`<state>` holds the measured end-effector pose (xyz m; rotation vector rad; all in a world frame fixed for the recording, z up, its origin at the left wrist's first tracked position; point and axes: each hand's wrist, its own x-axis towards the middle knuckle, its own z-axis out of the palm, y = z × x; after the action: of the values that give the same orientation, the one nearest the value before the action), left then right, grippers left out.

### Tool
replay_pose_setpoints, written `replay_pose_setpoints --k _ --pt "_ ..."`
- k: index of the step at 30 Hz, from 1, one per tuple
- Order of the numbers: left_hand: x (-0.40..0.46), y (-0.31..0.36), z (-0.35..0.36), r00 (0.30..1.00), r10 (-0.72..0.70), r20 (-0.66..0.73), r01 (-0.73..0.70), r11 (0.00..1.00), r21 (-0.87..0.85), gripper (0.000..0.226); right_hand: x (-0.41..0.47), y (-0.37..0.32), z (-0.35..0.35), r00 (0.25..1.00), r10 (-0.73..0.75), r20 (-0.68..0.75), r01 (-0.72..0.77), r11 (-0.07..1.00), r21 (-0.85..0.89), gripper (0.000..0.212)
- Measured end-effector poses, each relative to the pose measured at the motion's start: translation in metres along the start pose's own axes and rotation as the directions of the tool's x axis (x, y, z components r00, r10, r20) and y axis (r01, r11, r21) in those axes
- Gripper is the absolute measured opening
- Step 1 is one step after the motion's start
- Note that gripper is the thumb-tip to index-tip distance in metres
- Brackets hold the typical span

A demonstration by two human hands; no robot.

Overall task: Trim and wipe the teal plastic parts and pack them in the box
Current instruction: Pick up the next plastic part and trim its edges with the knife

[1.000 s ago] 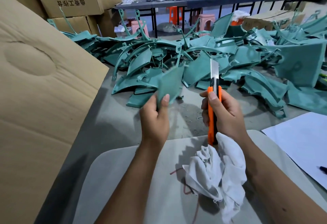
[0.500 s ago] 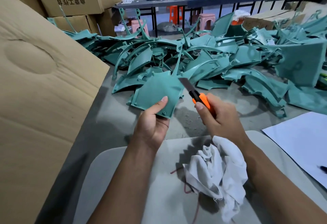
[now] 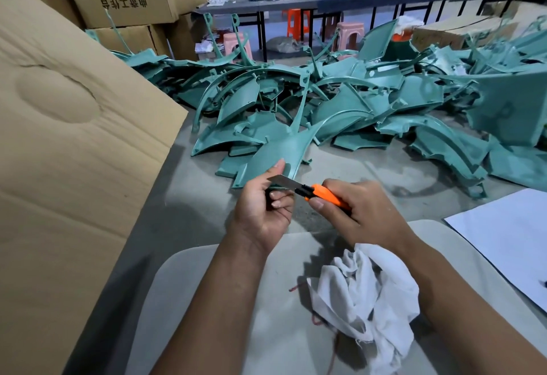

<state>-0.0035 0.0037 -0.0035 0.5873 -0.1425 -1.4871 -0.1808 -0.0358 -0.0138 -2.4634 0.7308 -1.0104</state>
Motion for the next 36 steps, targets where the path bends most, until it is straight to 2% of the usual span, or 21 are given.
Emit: replay_pose_setpoints --k 5,8,9,11,15,19,22,25,27,29,32,34,36 --pt "-0.002 -0.002 0.004 0.999 -0.032 -0.014 0.032 0.999 -0.017 0.017 -0.001 -0.001 0.0 1.0 -0.019 0.004 0.019 0.999 0.04 0.037" --pt "-0.005 -0.002 0.004 0.999 -0.033 0.006 0.033 0.998 -0.046 0.007 -0.001 0.0 0.001 1.0 -0.002 -0.001 0.002 0.999 0.048 0.04" --pt "-0.007 -0.001 0.004 0.999 -0.038 0.038 0.041 0.997 -0.068 0.003 -0.001 0.0 0.001 1.0 0.008 -0.02 -0.007 0.998 0.058 0.04" --pt "-0.01 0.0 0.003 0.991 -0.071 0.11 0.082 0.992 -0.092 0.012 -0.002 0.001 -0.003 0.996 0.024 -0.084 -0.02 0.999 0.051 0.042" --pt "-0.012 0.004 0.002 0.984 -0.098 0.151 0.106 0.994 -0.041 0.012 -0.003 0.005 -0.007 0.959 0.117 -0.258 -0.132 0.99 -0.042 0.043" --pt "-0.015 0.006 -0.002 0.977 -0.118 0.179 0.11 0.992 0.054 0.001 0.0 0.014 -0.014 0.838 0.234 -0.492 -0.329 0.937 -0.115 0.042" --pt "-0.016 0.009 -0.007 0.969 -0.133 0.209 0.121 0.99 0.07 0.004 -0.001 0.028 -0.026 0.715 0.389 -0.58 -0.503 0.863 -0.041 0.044" --pt "-0.016 0.015 -0.012 0.976 -0.047 0.214 0.025 0.994 0.103 0.019 -0.004 0.042 -0.039 0.579 0.539 -0.611 -0.619 0.779 0.1 0.041" --pt "-0.016 0.019 -0.013 0.975 0.054 0.214 -0.085 0.987 0.139 0.012 -0.005 0.045 -0.041 0.542 0.563 -0.623 -0.632 0.763 0.14 0.036" --pt "-0.017 0.018 -0.01 0.979 0.156 0.134 -0.182 0.96 0.211 0.01 -0.004 0.04 -0.038 0.573 0.531 -0.625 -0.583 0.799 0.145 0.032" --pt "-0.017 0.013 -0.005 0.97 0.241 0.019 -0.237 0.932 0.275 0.02 -0.002 0.032 -0.03 0.699 0.432 -0.57 -0.472 0.877 0.085 0.025" --pt "-0.017 0.011 -0.003 0.963 0.269 0.012 -0.262 0.926 0.272 0.029 0.0 0.03 -0.024 0.774 0.374 -0.511 -0.441 0.897 -0.011 0.022" --pt "-0.017 0.011 -0.004 0.963 0.269 0.005 -0.261 0.93 0.257 0.034 0.0 0.03 -0.02 0.807 0.327 -0.492 -0.421 0.902 -0.091 0.02"
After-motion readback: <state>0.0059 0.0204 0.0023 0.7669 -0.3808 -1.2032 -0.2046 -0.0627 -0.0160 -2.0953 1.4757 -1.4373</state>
